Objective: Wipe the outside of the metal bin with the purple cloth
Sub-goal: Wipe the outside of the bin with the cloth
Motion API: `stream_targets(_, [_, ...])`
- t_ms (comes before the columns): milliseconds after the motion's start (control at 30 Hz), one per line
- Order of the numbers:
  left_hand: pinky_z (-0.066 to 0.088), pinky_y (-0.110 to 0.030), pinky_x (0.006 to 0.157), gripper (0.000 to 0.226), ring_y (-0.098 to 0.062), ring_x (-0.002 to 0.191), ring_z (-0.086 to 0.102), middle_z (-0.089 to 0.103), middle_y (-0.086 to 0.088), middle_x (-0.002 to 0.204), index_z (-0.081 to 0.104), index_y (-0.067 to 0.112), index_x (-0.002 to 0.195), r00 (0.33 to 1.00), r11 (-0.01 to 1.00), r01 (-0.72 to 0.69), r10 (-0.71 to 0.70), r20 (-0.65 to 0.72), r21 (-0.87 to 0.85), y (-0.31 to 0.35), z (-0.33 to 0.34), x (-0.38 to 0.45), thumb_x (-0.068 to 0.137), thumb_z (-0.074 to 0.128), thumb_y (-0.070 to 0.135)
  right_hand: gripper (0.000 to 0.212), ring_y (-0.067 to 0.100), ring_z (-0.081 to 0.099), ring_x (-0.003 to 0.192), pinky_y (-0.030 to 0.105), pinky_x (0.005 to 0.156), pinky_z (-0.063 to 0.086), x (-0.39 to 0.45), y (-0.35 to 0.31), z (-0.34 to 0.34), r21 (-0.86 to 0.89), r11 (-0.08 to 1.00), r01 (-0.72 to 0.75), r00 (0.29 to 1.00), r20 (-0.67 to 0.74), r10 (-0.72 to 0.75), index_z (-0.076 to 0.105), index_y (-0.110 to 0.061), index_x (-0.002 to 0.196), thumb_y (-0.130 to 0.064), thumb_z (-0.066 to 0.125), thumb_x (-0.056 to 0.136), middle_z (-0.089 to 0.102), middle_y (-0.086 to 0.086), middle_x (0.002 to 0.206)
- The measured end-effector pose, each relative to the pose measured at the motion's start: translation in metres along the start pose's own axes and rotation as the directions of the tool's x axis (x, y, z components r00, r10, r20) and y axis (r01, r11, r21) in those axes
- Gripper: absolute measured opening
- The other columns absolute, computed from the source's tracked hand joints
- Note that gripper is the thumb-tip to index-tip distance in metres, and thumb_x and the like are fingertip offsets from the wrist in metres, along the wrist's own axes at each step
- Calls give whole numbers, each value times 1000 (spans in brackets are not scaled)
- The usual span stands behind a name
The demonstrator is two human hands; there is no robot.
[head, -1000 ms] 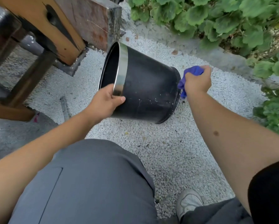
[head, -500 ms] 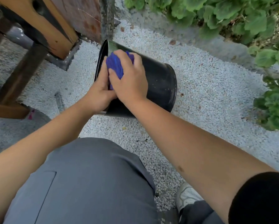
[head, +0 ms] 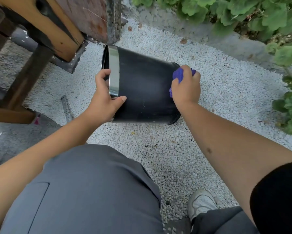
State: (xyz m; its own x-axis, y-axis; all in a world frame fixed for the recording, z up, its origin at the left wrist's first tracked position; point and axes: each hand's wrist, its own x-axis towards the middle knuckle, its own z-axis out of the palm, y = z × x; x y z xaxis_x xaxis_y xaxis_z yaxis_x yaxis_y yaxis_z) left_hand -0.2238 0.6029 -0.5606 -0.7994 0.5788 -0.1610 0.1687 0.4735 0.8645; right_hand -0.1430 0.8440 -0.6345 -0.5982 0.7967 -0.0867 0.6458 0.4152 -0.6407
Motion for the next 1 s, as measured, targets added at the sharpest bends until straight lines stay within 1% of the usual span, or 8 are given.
stream_targets(200, [58, -27, 84, 68, -4, 96, 71, 66, 25, 114, 41, 63, 120, 991, 990, 116, -120, 53, 78, 2, 6, -18, 88, 72, 11, 37, 33, 59, 87, 39, 76, 52, 5, 4, -10, 24, 996, -82, 996, 29, 81, 51, -26, 125, -20, 54, 89, 45, 11, 122])
stream_targets(267, [57, -27, 79, 55, -6, 93, 72, 71, 23, 105, 52, 63, 102, 986, 986, 153, -157, 61, 59, 2, 7, -14, 90, 69, 12, 33, 27, 62, 79, 36, 74, 52, 14, 1, -15, 76, 989, -125, 991, 55, 121, 53, -25, 121, -18, 54, 89, 46, 9, 121])
stream_targets(333, [56, -22, 75, 48, -10, 95, 73, 73, 15, 105, 57, 53, 106, 983, 984, 178, -177, 48, -15, 5, 6, -11, 92, 67, 8, 32, 13, 62, 75, 24, 67, 46, 21, -15, -21, 179, 975, -130, 991, 44, 124, 55, -26, 119, -18, 55, 88, 48, 6, 119])
stream_targets(433, [54, -29, 90, 37, -13, 104, 69, 71, 2, 114, 56, 21, 121, 988, 983, 155, -156, -4, -96, 14, 1, 1, 92, 65, 1, 36, -7, 58, 64, 4, 53, 36, 13, -64, -26, 351, 936, 9, 1000, -10, -6, 59, -24, 119, -16, 59, 84, 50, 4, 117])
stream_targets(567, [48, -24, 83, 34, -6, 91, 63, 68, 6, 103, 54, 16, 116, 998, 990, 58, -56, 18, -127, 31, 0, 19, 87, 64, 2, 43, 20, 58, 83, 29, 70, 47, -32, -126, -14, 345, 890, 299, 945, 23, -326, 59, -28, 120, -20, 63, 79, 52, 6, 116])
stream_targets(667, [46, -16, 80, 37, 2, 91, 61, 66, 17, 100, 51, 19, 118, 997, 997, -4, 10, 80, -76, 24, 0, 16, 87, 62, 2, 46, 33, 58, 93, 35, 69, 45, -51, -128, -3, 237, 865, 443, 887, 27, -462, 59, -25, 123, -18, 68, 78, 53, 10, 115])
stream_targets(833, [49, -28, 99, 51, -13, 121, 60, 63, 2, 128, 43, 21, 133, 995, 970, 89, -75, 69, -225, 2, -4, 2, 87, 55, 2, 43, 35, 59, 92, 38, 73, 48, -21, -75, 0, 64, 951, 301, 951, 50, -304, 59, -26, 124, -18, 62, 82, 55, 12, 117])
stream_targets(1000, [50, -27, 96, 48, -11, 118, 62, 67, 8, 124, 47, 21, 132, 995, 970, 103, -101, 21, -220, 1, 1, -4, 87, 60, 7, 38, 31, 57, 85, 32, 69, 40, 9, -5, -8, -73, 990, 123, 992, 49, -119, 56, -25, 124, -19, 58, 87, 50, 11, 121])
